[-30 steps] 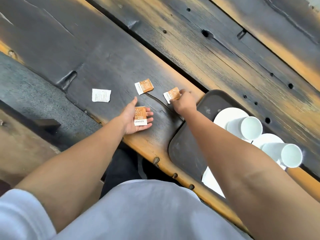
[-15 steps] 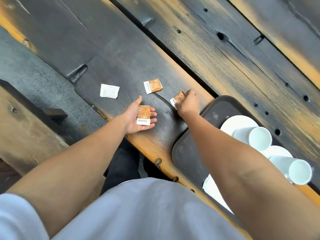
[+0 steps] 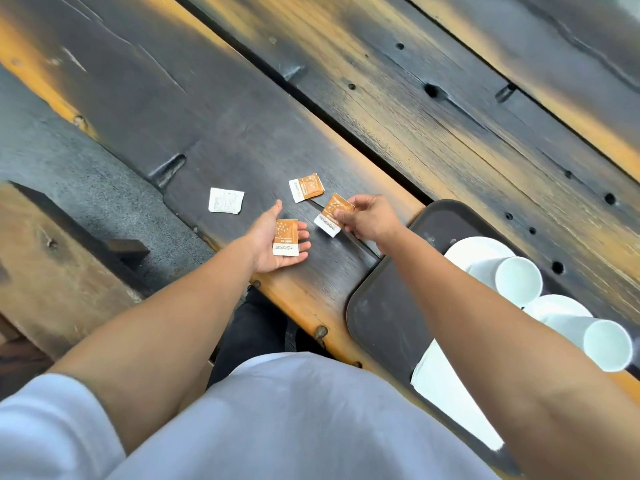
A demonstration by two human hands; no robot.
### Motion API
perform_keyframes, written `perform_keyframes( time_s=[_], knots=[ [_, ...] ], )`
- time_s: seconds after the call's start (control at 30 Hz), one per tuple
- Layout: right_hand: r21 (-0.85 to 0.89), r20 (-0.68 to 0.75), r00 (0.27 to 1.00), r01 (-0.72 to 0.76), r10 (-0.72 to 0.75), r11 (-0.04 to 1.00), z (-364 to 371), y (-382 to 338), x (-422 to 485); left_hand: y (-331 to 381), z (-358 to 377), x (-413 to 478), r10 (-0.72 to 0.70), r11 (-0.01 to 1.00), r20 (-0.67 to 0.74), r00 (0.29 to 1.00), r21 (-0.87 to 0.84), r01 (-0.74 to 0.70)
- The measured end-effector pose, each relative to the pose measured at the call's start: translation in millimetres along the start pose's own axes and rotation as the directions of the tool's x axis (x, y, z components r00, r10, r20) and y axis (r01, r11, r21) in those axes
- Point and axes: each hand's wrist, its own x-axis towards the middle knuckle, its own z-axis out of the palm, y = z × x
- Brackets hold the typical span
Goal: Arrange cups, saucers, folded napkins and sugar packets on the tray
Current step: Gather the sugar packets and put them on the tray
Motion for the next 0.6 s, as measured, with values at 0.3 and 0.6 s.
perform_keyframes(
  time_s=[0.3, 0.6],
  knots=[
    [-0.005, 0.201, 0.978, 0.051, -0.048, 0.999, 5, -14, -11, -8, 5, 2, -0.023, 1.0, 0.059, 0.998, -0.019, 0.024],
    [-0.202, 0.361, 0.93, 0.155, -0.074, 0.967, 19, -25, -20, -14, 13, -1, -0.034, 0.999, 0.145, 0.989, -0.004, 0.035]
  ],
)
